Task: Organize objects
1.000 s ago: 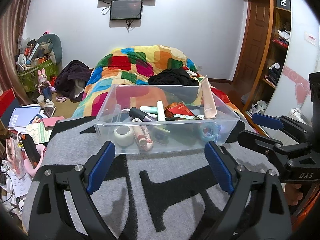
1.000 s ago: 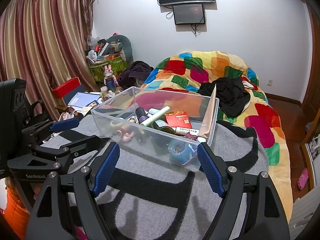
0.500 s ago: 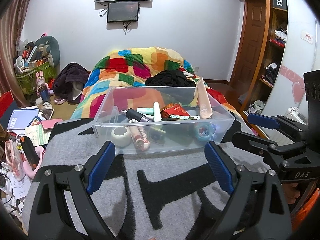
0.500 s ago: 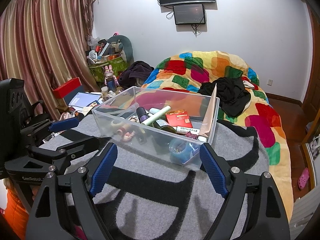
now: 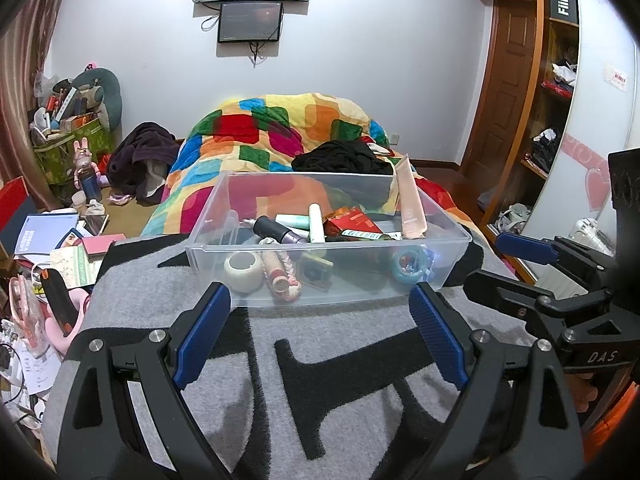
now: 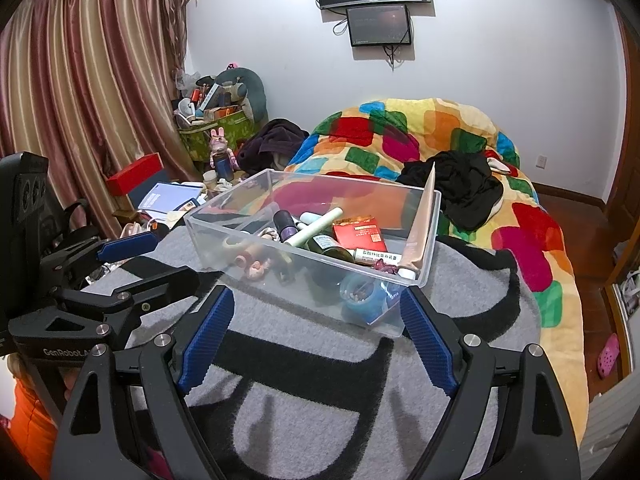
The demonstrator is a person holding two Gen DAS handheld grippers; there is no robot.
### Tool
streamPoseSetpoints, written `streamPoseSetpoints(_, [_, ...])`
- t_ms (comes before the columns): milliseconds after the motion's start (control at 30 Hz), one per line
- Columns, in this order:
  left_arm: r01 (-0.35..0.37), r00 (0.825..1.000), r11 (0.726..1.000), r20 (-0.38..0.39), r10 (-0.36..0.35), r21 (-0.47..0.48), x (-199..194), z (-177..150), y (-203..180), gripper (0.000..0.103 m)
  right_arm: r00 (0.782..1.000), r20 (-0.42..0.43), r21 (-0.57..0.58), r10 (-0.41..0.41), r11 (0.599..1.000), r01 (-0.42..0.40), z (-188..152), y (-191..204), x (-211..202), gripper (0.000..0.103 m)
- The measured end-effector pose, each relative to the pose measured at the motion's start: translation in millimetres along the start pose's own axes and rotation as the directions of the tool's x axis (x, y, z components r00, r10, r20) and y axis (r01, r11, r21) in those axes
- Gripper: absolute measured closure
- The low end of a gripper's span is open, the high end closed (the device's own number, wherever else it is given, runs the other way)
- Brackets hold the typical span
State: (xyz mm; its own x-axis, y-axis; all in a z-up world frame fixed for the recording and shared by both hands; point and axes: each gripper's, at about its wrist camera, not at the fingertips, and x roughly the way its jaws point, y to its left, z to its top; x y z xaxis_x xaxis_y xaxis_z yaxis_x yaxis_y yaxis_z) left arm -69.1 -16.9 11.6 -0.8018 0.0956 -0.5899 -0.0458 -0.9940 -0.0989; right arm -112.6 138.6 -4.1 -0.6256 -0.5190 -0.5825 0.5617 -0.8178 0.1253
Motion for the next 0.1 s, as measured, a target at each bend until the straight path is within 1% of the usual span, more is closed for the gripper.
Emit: streamPoseSetpoints(100, [0.001, 1.000, 1.000, -0.003, -0.001, 0.001, 0.3, 0.8, -0.5, 0.011, 1.000, 0.000, -0.001, -0.002, 1.000, 0.002, 0.2, -0.2, 0.1, 0.020])
